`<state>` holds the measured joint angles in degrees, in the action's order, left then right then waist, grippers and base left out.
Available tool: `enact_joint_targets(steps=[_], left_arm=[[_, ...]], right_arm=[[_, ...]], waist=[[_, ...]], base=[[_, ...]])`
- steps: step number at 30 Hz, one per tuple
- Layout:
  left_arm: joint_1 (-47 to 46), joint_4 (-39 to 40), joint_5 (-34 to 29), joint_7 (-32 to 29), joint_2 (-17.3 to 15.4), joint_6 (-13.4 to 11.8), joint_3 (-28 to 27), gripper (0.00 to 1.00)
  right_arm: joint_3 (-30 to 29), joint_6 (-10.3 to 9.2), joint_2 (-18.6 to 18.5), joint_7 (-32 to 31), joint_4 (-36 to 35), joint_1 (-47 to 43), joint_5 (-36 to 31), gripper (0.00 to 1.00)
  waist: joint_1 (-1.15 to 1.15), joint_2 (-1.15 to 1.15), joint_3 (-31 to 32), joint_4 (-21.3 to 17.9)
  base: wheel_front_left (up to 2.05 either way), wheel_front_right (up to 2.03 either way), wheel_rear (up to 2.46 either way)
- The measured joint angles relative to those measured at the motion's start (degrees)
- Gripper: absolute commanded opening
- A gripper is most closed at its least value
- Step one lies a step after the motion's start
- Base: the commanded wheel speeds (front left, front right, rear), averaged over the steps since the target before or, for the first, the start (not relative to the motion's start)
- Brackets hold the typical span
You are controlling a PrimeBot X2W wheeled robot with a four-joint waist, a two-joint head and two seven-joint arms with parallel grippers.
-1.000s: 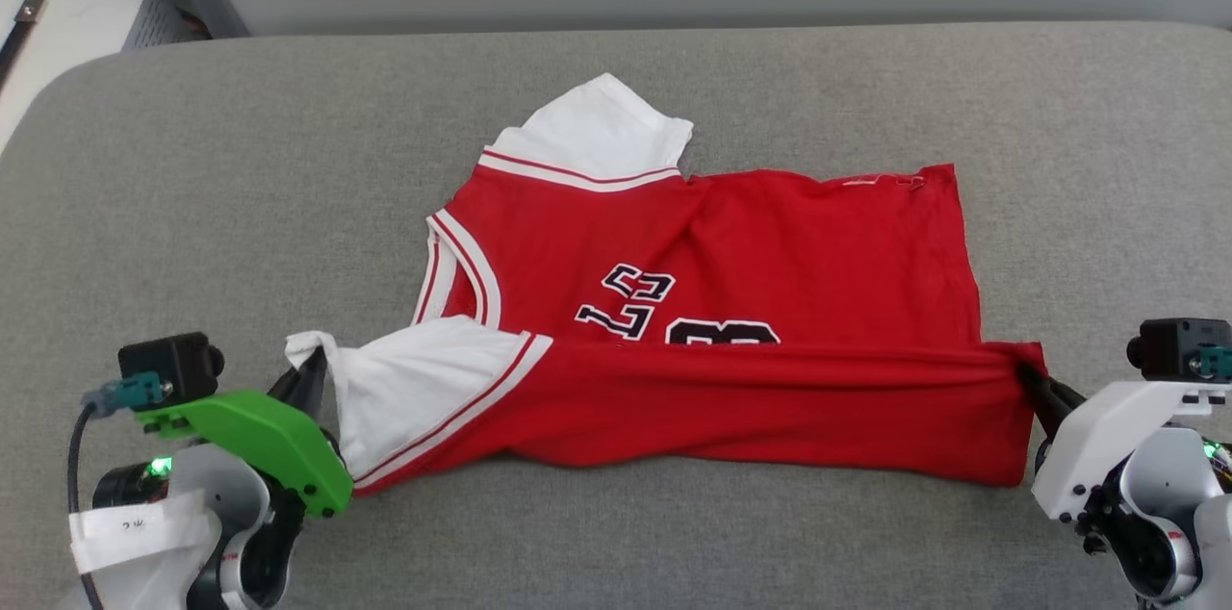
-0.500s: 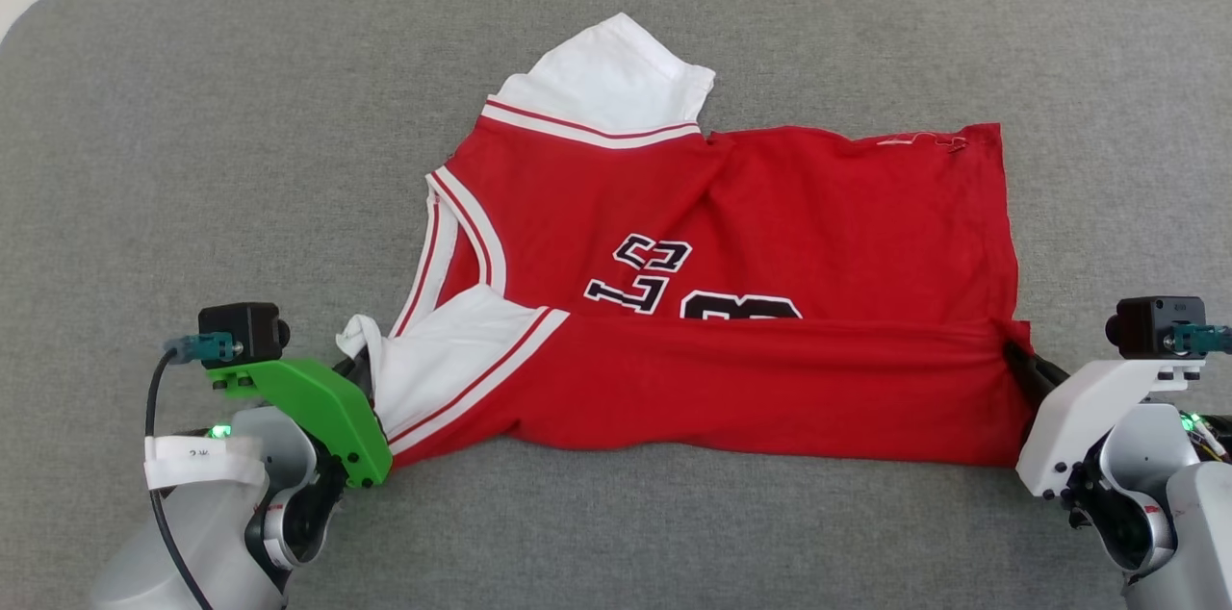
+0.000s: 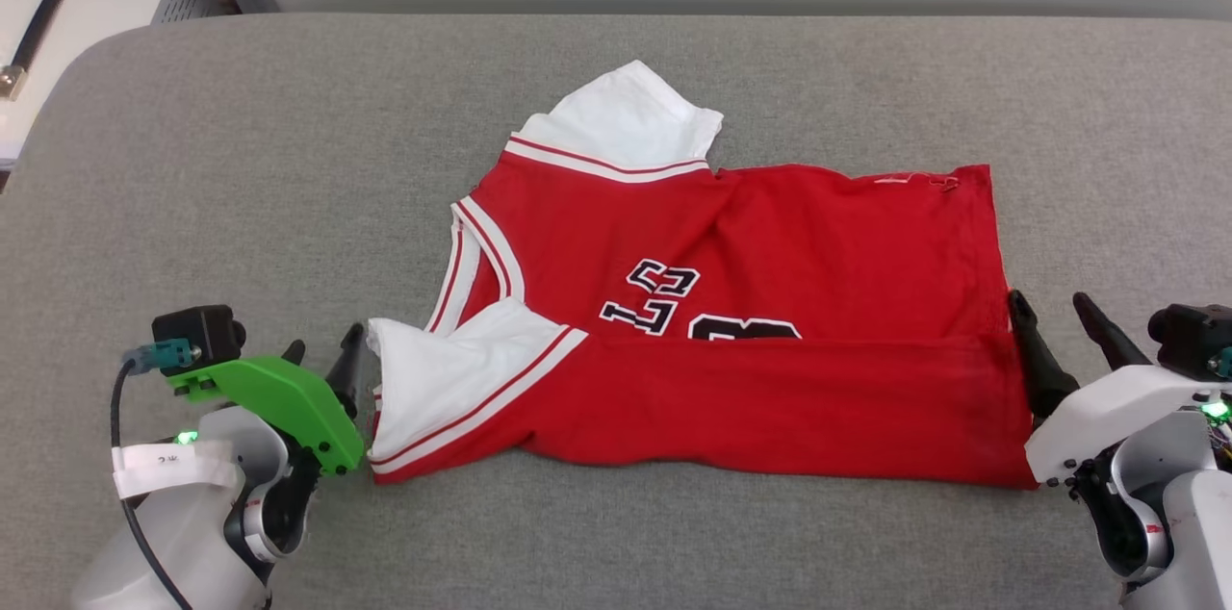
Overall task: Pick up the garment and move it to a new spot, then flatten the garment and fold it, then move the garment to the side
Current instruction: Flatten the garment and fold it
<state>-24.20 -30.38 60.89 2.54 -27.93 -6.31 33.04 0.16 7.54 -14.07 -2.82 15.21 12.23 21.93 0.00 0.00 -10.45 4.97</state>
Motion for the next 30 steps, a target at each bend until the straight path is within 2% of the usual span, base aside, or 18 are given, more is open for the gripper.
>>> enact_joint_targets(steps=[4,8,13,17,23,26,30], left_arm=[[0.01,1.15,0.66,-0.82,-1.77,-0.03,-0.77,1.0],[0.01,3.87,2.24,-3.86,-4.68,0.0,-1.47,1.0],[0.11,10.8,4.78,-12.16,-9.16,0.54,-1.24,1.0],[0.49,16.71,7.36,-20.19,-12.0,-0.38,-0.18,1.0],[3.04,21.4,11.17,-29.37,-13.83,-4.1,1.37,1.0],[4.02,21.59,12.14,-31.22,-13.89,-5.2,2.56,1.0],[4.26,20.09,12.3,-32.11,-13.04,-5.38,3.75,1.0]], right_arm=[[-1.01,-0.01,1.48,3.76,-2.5,-1.01,-2.81,1.0],[-2.23,-0.01,3.24,4.85,-5.15,-2.81,-4.56,1.0],[-3.34,-0.01,6.12,4.04,-9.0,-5.68,-6.51,1.0],[-4.49,-0.01,7.4,3.16,-11.13,-7.38,-7.36,1.0],[-4.98,-0.01,8.49,2.55,-12.49,-8.62,-7.68,1.0],[-5.1,-0.01,8.71,2.07,-13.0,-8.82,-7.69,1.0],[-5.44,-0.01,9.29,1.27,-13.68,-9.48,-7.57,1.0]], waist=[[0.0,0.0,1.71,0.09],[0.0,0.0,3.38,0.05],[0.0,0.0,4.96,-0.35],[0.0,0.0,5.34,-0.92],[0.0,0.0,5.14,-1.91],[0.0,0.0,4.81,-2.46],[0.0,0.0,4.14,-3.01]], base=[[0.0,0.0,0.0],[0.0,0.0,0.0],[0.0,0.0,0.0],[0.0,0.0,0.0],[0.0,0.0,0.0],[0.0,0.0,0.0],[0.0,0.0,0.0]])
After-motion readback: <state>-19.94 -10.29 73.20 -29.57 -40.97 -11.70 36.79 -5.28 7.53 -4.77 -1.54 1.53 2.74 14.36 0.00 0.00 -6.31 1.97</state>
